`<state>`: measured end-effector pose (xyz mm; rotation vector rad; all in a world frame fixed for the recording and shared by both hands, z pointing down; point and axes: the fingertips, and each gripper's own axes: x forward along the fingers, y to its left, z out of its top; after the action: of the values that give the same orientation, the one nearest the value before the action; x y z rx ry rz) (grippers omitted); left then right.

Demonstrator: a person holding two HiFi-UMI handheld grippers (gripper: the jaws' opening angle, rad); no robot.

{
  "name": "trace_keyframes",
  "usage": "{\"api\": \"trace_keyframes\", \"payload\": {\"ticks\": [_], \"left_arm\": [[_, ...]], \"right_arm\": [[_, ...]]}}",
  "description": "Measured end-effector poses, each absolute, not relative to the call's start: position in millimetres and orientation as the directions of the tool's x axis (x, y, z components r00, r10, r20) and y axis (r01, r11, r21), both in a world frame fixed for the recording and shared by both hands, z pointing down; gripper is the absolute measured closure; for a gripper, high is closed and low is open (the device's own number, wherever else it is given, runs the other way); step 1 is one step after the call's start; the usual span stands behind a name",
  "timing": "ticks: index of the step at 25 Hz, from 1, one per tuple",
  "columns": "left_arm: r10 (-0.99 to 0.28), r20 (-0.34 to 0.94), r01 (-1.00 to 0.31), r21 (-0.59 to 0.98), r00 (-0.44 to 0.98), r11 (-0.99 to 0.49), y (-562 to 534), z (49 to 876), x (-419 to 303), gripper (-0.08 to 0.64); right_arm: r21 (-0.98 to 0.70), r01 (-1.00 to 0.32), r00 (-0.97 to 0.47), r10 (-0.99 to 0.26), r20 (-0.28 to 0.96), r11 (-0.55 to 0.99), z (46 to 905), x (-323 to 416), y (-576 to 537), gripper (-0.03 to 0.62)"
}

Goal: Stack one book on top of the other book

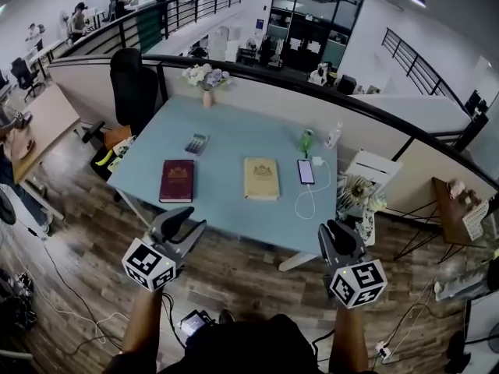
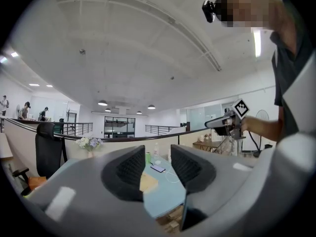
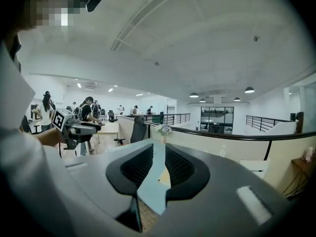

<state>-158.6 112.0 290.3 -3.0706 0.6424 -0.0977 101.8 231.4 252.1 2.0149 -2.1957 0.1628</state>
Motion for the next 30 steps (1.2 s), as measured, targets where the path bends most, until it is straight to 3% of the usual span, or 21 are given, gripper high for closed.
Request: {"api": "trace_keyframes", "payload": {"ticks": [13, 30], "left_arm": [[-0.42, 0.102, -0.422, -0.003, 0.902, -0.906, 96, 307, -143, 0.391], [-0.519, 0.174, -0.524, -0.018, 0.837, -0.852, 37, 318, -60, 0.391]], "right_arm": [[-0.019, -0.99, -0.141, -0.969, 0.201, 0.14, 270, 120, 192, 0.517], [-0.095, -0.954, -0.3, -0.927, 0.225, 0.286, 306, 200, 81, 0.512]]}}
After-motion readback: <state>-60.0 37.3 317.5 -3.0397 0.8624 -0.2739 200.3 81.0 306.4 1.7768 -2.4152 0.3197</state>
